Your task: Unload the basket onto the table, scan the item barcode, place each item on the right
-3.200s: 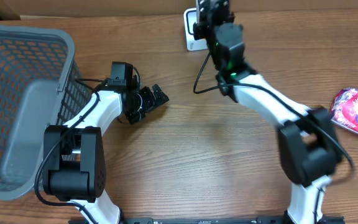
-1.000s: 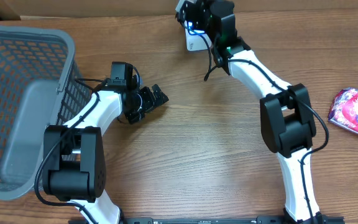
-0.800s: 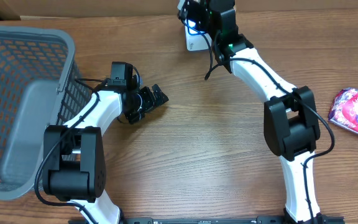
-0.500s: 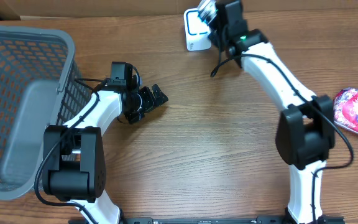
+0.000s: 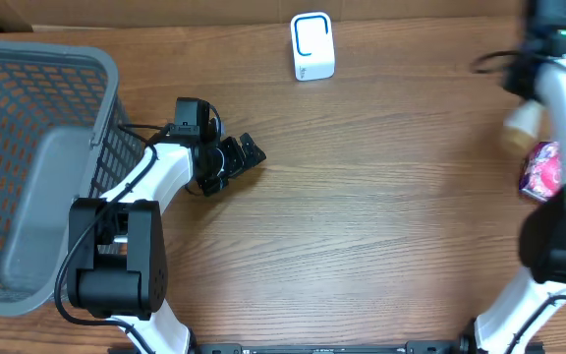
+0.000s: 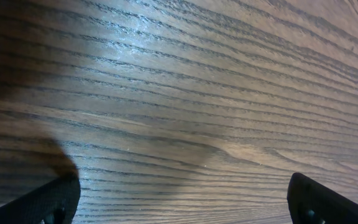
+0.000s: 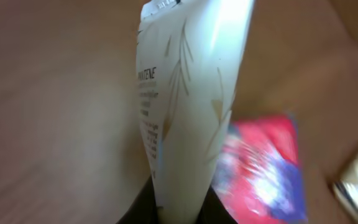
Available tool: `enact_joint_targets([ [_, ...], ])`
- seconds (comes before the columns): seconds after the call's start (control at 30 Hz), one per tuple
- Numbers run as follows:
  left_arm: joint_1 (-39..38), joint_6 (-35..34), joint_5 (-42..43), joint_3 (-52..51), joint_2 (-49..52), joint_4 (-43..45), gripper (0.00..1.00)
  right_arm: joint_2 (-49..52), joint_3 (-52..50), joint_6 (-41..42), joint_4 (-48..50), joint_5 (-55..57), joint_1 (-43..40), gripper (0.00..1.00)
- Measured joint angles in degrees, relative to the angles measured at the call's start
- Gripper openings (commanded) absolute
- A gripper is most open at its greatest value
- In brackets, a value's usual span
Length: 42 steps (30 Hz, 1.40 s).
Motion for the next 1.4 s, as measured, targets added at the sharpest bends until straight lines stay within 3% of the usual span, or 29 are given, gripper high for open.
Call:
enact_joint_targets([
  [0.1, 0.0, 0.0, 0.0, 0.0, 0.0, 0.0, 1.00, 0.5, -1.9, 3.0, -0.2, -3.6, -11.3, 0.04],
  [0.17, 0.0, 0.0, 0.0, 0.0, 0.0, 0.0, 1.00, 0.9, -3.2, 4.2, 0.4, -6.6, -18.3, 0.11],
  [0.2, 0.0, 0.0, 0.0, 0.0, 0.0, 0.0, 1.00, 1.1, -3.8, 4.7, 0.7, -9.0, -22.3, 0.31],
  [0.23, 0.0, 0.0, 0.0, 0.0, 0.0, 0.0, 1.00, 1.3, -4.2, 5.2, 0.6, -11.3, -25.6, 0.90],
  [0.27, 0.0, 0.0, 0.0, 0.0, 0.0, 0.0, 1.00, 1.5, -4.4, 5.3, 0.5, -13.6, -28.5, 1.00],
  [0.4, 0.0, 1.0, -0.7, -0.1, 0.0, 4.3, 1.00, 1.5, -4.5, 4.0, 0.3, -27.9, -36.7, 1.00],
  [0.53, 0.7, 5.3, -1.9, 1.4, 0.0, 9.9, 1.00, 1.5, -3.0, 2.1, -0.3, -42.9, -39.6, 1.00],
  [0.7, 1.5, 14.6, -11.8, 14.5, -3.6, 2.2, 1.00, 1.4, 9.0, 2.3, 1.4, -55.4, -39.8, 1.00],
  [0.9, 0.0, 30.5, -31.0, 40.2, -19.1, -5.8, 1.00, -3.3, 33.9, 2.8, 5.7, -58.7, -38.2, 1.00],
  [1.0, -1.2, 36.5, -37.1, 47.0, -29.2, -6.0, 1.00, -8.2, 46.2, 5.5, 10.4, -59.4, -36.5, 1.00],
  [1.23, -1.5, 46.6, -47.8, 49.4, -44.2, -7.5, 1.00, -19.8, 60.2, 18.9, 28.7, -60.7, -34.9, 1.00],
  [1.4, -1.5, 53.8, -50.6, 46.7, -45.1, -7.8, 1.00, -22.6, 60.6, 20.8, 29.7, -61.3, -30.5, 1.00],
])
